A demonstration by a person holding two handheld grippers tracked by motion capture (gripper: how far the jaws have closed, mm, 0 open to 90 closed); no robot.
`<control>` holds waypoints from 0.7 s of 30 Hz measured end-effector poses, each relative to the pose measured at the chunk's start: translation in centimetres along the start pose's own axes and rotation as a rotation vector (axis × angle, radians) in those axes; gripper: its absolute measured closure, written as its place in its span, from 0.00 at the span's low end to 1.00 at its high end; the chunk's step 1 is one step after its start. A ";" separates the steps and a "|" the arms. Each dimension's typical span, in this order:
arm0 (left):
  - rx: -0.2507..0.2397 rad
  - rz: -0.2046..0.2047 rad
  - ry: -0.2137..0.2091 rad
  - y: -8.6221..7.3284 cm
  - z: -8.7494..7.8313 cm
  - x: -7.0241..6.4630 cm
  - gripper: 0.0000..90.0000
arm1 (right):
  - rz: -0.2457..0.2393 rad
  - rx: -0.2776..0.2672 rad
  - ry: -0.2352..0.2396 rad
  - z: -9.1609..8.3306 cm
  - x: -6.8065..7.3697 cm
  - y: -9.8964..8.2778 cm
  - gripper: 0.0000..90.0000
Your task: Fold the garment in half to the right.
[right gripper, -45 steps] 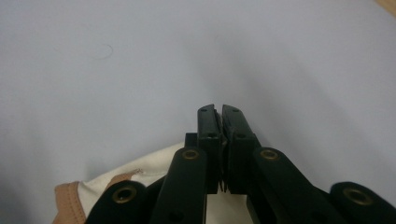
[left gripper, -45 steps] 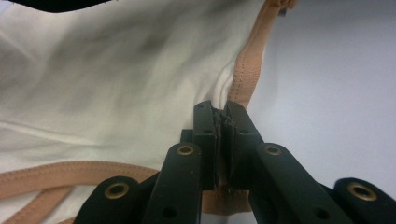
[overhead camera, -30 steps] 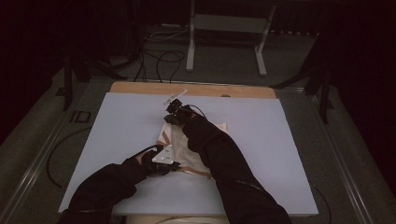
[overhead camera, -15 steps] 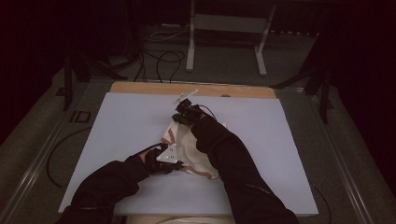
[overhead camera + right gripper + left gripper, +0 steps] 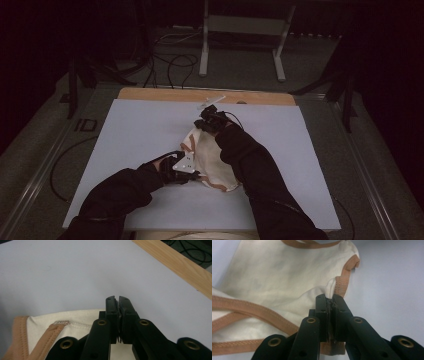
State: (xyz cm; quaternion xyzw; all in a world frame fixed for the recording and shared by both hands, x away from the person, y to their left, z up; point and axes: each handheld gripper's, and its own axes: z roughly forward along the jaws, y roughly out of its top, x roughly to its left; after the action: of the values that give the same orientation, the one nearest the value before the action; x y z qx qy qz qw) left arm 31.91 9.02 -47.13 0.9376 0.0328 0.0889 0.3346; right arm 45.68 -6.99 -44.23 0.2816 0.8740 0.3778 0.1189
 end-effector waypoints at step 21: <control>0.005 0.044 -0.029 2.8 1.6 0.4 0.95 | 0.027 -0.021 -0.050 -3.0 -2.2 -2.1 0.97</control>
State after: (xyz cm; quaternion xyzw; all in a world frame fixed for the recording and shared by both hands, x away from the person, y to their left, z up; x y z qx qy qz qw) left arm 32.61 5.91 -46.52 0.9401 0.0077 0.0825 0.3306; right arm 45.41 -11.21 -43.74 0.3015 0.8628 0.3813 0.1385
